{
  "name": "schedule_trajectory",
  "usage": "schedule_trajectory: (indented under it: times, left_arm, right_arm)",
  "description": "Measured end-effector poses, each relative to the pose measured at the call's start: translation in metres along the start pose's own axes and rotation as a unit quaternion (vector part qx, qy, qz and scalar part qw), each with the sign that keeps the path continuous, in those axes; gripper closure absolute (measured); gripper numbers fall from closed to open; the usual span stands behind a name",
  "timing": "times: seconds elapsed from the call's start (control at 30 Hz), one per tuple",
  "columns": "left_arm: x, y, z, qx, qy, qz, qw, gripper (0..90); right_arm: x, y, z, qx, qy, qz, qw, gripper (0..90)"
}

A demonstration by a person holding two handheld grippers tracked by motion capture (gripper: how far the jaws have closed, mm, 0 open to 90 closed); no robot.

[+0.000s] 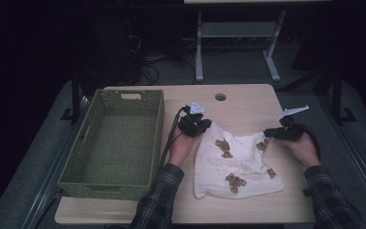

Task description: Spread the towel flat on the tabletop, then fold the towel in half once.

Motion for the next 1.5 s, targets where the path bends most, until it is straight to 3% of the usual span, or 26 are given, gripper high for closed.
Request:
schedule_trajectory:
  times: [0.1,0.23,0.27,0.43,0.57,0.8,1.03,1.5]
  left_arm:
    - [0.005,0.002,0.001,-0.006,0.008,0.012,0.9999,85.0]
    - [0.014,0.005,0.005,-0.010,0.021,0.036,0.9991,85.0]
    - [0.022,0.006,0.007,-0.010,0.032,0.053,0.9980,85.0]
    - [0.036,0.005,0.009,-0.015,0.054,0.069,0.9960,85.0]
    - [0.053,-0.006,0.004,0.000,0.079,0.099,0.9919,85.0]
    - [0.069,-0.016,0.000,0.008,0.106,0.113,0.9879,85.0]
    - [0.066,-0.008,0.002,0.000,0.104,0.105,0.9890,85.0]
    - [0.041,0.020,-0.005,-0.001,0.094,0.097,0.9908,85.0]
  right_arm:
    - [0.001,0.001,0.001,-0.002,0.006,-0.002,1.0000,86.4]
    - [-0.001,0.016,0.015,-0.031,0.009,-0.006,0.9995,86.5]
    - [-0.003,0.019,0.023,-0.035,0.014,-0.012,0.9992,86.5]
    - [-0.013,0.022,0.040,-0.041,0.014,-0.024,0.9988,86.5]
    - [-0.019,0.018,0.049,-0.050,0.008,-0.026,0.9984,86.5]
    - [-0.022,0.017,0.058,-0.076,0.006,-0.023,0.9968,86.5]
    - [-0.017,0.024,0.054,-0.083,0.009,-0.012,0.9964,86.6]
    - [0.003,0.048,0.030,-0.102,0.024,-0.002,0.9945,86.6]
Point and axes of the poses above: each handheld gripper's, and its own axes: y roughly backward along the jaws, z roughly out of its top, x roughly to its left, the point moved 5 cm from there along -y, roughly forward along the jaws, and after that the axes turned 13 degrees about x, right-handed, at the moved point
